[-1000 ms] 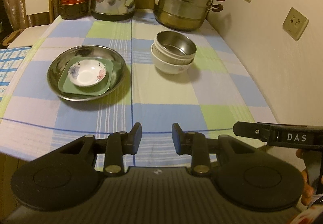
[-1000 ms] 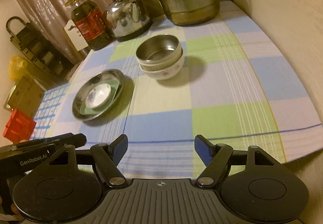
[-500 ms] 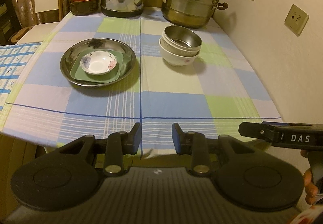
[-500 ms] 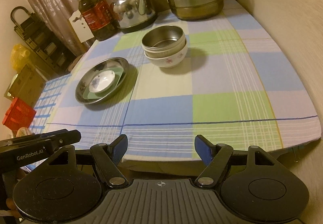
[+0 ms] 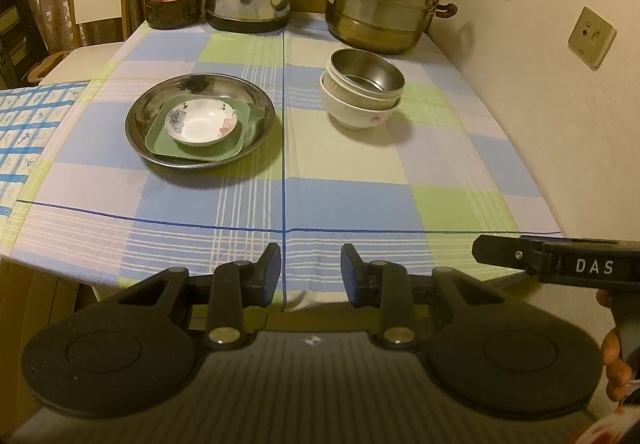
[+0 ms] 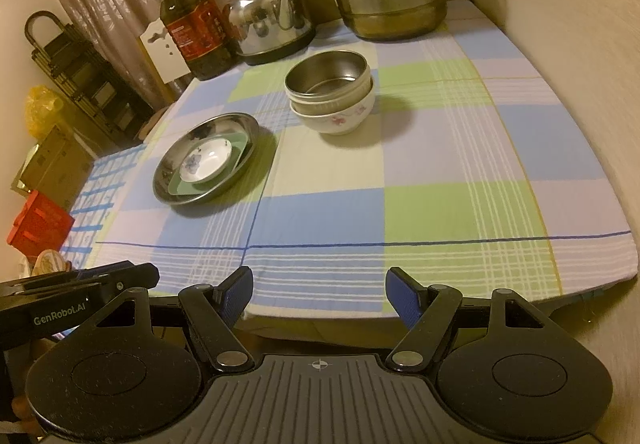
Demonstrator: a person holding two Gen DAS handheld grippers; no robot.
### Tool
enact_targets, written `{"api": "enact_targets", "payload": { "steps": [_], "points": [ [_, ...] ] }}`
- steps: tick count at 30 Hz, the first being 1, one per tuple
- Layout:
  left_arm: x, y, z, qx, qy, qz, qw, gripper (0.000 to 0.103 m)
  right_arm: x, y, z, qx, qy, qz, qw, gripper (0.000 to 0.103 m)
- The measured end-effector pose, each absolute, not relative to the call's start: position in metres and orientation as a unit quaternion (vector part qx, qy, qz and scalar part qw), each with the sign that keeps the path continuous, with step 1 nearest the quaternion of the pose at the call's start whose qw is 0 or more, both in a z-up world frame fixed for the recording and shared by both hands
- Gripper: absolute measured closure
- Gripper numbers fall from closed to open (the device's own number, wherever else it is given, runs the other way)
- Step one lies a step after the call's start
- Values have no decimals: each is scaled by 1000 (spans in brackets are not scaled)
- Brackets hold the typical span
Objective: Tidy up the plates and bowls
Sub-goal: 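Withdraw the open right tool from the bowl stack, then move the right tool to the bowl stack and grip its rim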
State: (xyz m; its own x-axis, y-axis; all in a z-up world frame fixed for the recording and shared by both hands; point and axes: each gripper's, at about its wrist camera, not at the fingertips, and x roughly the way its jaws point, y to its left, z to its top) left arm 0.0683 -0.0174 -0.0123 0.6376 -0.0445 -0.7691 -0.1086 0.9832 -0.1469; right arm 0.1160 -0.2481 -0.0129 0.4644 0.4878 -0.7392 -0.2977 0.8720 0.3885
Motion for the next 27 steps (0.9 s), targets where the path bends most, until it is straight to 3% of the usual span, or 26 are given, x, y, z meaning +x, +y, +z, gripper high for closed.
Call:
{"api": "enact_targets", "payload": {
  "steps": [27],
  "points": [
    [190, 13, -26, -74, 427, -13, 901, 74, 218, -242, -29, 124, 474, 168, 856, 30]
  ]
}}
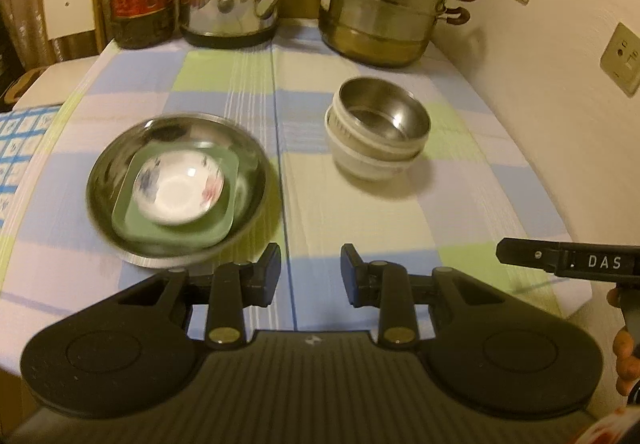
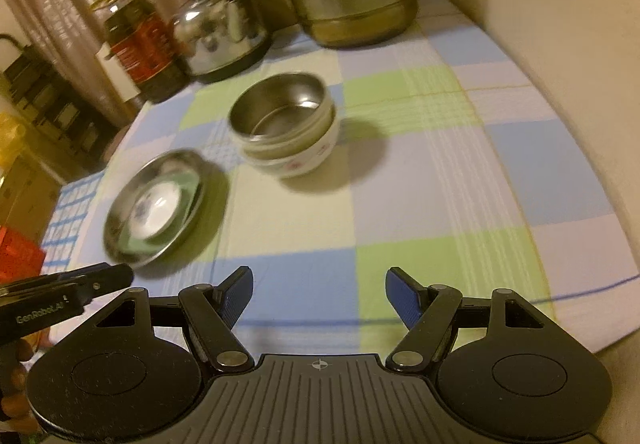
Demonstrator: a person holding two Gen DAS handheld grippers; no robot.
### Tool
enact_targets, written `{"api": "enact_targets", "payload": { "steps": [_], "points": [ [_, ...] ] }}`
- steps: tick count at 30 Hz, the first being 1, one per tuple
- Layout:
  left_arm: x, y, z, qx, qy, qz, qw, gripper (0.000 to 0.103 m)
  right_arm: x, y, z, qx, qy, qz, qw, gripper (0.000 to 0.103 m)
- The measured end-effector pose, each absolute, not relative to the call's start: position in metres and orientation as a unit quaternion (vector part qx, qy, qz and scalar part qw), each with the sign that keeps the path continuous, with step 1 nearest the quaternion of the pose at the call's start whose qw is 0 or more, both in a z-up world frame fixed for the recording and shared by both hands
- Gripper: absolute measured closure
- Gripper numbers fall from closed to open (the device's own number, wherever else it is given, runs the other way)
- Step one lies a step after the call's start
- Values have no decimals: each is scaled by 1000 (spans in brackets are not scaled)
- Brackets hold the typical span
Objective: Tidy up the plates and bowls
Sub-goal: 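Move the right tool to the bowl stack and grip its rim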
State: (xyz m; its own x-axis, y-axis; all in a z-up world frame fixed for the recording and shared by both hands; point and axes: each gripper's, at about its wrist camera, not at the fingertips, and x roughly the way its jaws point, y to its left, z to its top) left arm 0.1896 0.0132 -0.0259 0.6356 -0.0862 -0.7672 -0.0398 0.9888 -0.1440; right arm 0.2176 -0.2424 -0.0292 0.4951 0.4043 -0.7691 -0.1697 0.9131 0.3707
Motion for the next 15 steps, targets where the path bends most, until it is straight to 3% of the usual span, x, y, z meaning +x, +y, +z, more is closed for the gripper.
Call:
{"api": "enact_targets", "payload": {
  "steps": [13, 15],
  "points": [
    [295, 16, -27, -81, 403, -67, 909, 75, 300, -243, -27, 185, 423, 131, 877, 31],
    [310, 18, -28, -88, 405, -73, 907, 75, 310, -238, -27, 187, 413, 135, 881, 34]
  ]
}}
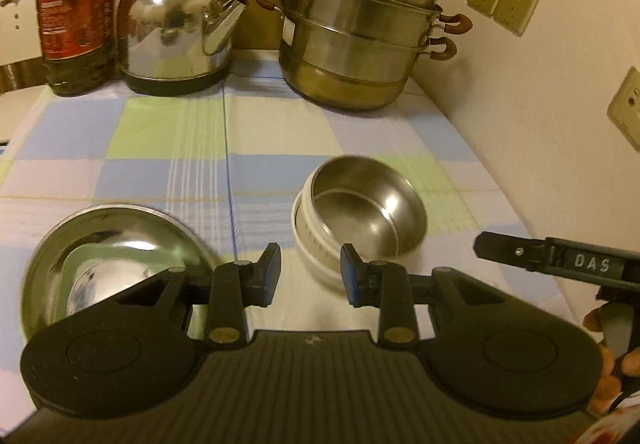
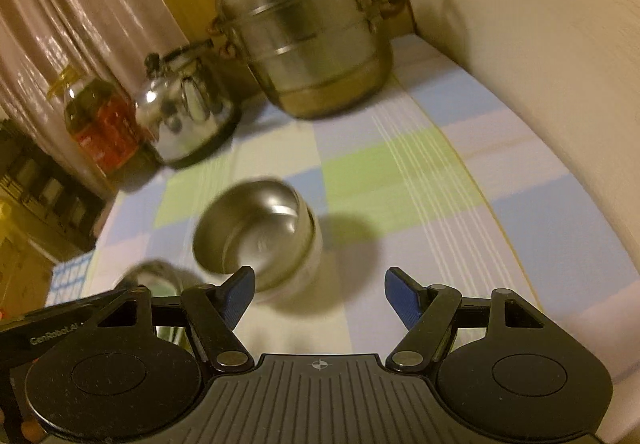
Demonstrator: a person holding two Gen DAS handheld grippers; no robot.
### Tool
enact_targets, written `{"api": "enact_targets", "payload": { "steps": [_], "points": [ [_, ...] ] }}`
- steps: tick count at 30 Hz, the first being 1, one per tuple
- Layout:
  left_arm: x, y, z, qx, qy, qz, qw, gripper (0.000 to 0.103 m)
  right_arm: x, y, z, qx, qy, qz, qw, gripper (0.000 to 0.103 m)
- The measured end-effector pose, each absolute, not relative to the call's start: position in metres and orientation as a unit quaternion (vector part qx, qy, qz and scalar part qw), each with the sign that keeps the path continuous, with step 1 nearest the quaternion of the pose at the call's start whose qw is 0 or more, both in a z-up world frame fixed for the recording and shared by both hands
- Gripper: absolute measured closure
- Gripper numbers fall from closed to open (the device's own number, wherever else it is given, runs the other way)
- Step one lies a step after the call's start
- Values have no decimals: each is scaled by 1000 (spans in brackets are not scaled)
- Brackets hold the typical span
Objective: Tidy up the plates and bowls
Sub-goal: 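Move the right tool to the bowl stack and grip its rim, then lift the bowl stack with the right tool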
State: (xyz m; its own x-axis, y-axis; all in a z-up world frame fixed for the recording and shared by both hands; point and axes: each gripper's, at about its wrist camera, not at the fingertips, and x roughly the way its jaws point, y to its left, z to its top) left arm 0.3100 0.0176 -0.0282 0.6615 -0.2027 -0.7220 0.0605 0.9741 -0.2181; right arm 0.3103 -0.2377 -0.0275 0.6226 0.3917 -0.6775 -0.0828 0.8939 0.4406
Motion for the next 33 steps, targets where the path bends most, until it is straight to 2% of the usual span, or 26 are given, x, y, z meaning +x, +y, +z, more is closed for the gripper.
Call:
{"api": "enact_targets", "payload": {
  "steps": [1, 13, 17, 19, 22, 33],
  "points": [
    [316, 18, -29, -91, 405, -75, 907, 75, 316, -235, -28, 189, 409, 138, 882, 40],
    [369, 20, -52, -106, 425, -99, 893, 76, 365, -218, -58, 207, 420, 136, 873, 64],
    [377, 23, -61, -117, 438, -102, 886, 85, 373, -217, -64, 209, 428, 135, 869, 72],
    [380, 26, -64, -128, 441, -110, 881, 89, 376, -216, -66, 209, 432, 134, 867, 82],
    [383, 27, -65, -132, 444, -112, 879, 90, 380, -215, -67, 210, 435, 134, 865, 93],
    [389, 28, -66, -129, 451, -115, 876, 90, 381, -207, -59, 185, 443, 132, 867, 96]
  ]
}}
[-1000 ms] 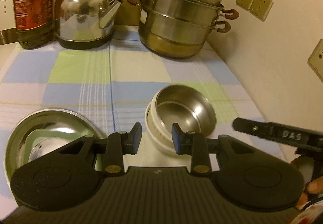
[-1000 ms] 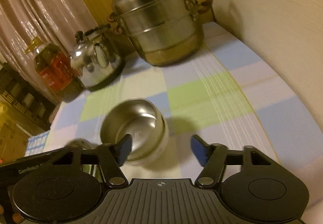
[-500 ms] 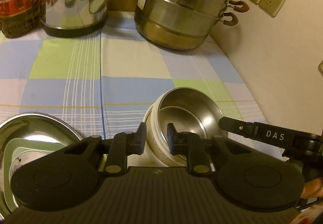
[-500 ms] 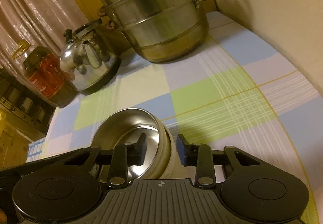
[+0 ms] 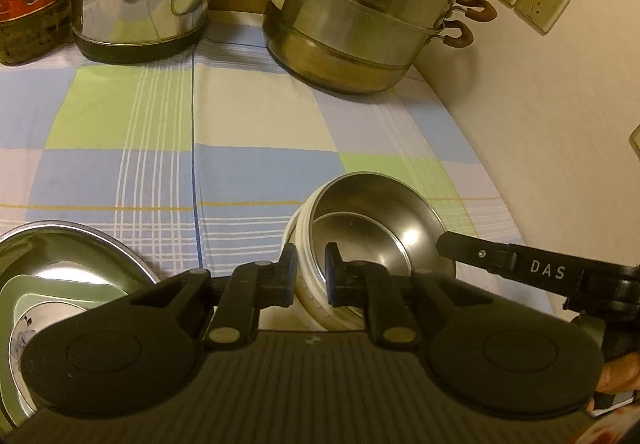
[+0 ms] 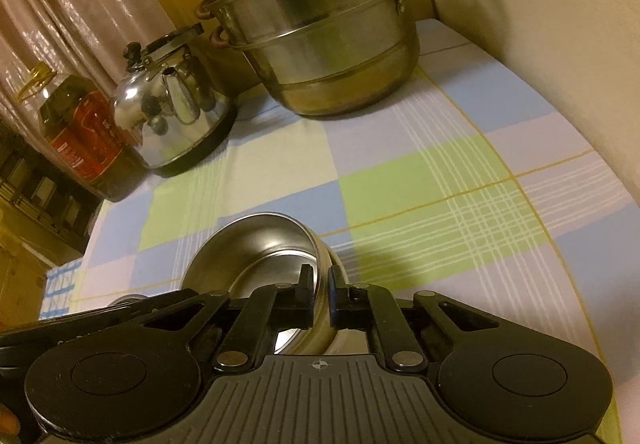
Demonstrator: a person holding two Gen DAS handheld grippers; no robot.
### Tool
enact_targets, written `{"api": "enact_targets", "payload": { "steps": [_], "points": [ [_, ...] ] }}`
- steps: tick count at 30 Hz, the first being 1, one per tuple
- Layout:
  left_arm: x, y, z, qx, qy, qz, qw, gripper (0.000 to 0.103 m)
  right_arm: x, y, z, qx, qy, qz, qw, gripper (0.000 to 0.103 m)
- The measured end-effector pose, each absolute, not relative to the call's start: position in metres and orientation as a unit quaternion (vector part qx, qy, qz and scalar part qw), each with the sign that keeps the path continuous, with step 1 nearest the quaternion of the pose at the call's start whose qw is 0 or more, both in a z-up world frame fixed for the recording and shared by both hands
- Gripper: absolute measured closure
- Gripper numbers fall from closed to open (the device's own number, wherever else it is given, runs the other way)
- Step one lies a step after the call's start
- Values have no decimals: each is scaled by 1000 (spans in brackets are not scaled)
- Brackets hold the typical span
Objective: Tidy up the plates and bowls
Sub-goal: 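Lift the bowl stack with the right tool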
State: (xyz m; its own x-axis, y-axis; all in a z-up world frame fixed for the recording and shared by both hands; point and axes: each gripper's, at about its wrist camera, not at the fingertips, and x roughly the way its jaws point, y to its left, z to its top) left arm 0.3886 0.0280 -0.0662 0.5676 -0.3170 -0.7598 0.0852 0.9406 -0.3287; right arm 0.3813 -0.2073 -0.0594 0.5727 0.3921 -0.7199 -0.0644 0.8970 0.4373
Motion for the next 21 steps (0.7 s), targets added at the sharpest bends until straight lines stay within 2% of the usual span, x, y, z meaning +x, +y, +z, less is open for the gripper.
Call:
{"api": "enact_targets", "payload": {
  "steps": [4, 6, 8, 10, 11, 21],
  "points": [
    [391, 28, -66, -130, 457, -112, 873, 89, 383, -207, -59, 185, 447, 128, 866, 95],
    [393, 28, -67, -132, 462, -108, 870, 84, 385, -206, -59, 184, 452, 122, 864, 95],
    [397, 29, -69, -131, 468, -108, 867, 79, 388, -203, -60, 176, 460, 113, 863, 89],
    [400, 31, -72, -136, 474, -108, 863, 78, 391, -200, -62, 168, 464, 106, 863, 62],
    [401, 32, -74, -140, 476, -109, 861, 77, 392, -200, -62, 169, 462, 106, 864, 60],
    [406, 24, -83, -138, 483, -93, 860, 76, 406, -192, -80, 159, 496, 111, 846, 60]
  ]
}}
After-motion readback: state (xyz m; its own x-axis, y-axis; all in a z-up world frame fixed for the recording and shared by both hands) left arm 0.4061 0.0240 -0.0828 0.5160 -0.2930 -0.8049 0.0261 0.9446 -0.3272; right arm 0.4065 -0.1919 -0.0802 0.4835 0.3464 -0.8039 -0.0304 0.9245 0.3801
